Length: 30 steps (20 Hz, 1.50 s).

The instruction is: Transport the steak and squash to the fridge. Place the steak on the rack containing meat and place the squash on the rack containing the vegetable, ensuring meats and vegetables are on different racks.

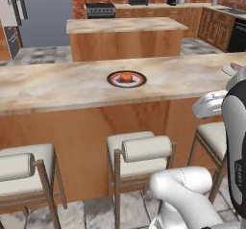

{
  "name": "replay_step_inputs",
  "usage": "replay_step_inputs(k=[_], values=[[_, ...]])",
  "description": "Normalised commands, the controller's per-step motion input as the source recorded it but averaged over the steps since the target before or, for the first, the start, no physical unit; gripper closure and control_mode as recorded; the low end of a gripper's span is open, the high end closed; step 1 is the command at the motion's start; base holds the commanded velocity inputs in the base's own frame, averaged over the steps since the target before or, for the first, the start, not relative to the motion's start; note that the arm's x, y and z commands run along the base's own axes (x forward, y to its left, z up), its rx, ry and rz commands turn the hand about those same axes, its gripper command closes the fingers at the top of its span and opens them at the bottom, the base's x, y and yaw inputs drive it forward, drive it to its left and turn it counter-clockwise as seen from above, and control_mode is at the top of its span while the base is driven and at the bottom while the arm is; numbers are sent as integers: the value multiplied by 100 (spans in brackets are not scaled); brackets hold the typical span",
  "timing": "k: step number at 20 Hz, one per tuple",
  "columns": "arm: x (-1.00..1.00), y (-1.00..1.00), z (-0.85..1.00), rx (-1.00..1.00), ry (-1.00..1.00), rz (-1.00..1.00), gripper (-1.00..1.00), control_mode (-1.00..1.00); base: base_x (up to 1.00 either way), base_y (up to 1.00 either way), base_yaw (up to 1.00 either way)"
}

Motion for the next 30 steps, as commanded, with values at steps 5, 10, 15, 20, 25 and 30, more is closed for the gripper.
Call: replay_step_inputs(k=[5,10,15,20,25,30], values=[[0,0,0,0,0,0,-100,100,85,-67,-3],[0,0,0,0,0,0,-100,100,100,-25,0],[0,0,0,0,0,0,-100,100,100,-5,10],[0,0,0,0,0,0,-100,100,100,-2,36],[0,0,0,0,0,0,-100,100,100,-2,46],[60,0,-14,0,8,14,-100,-100,40,-2,14]])
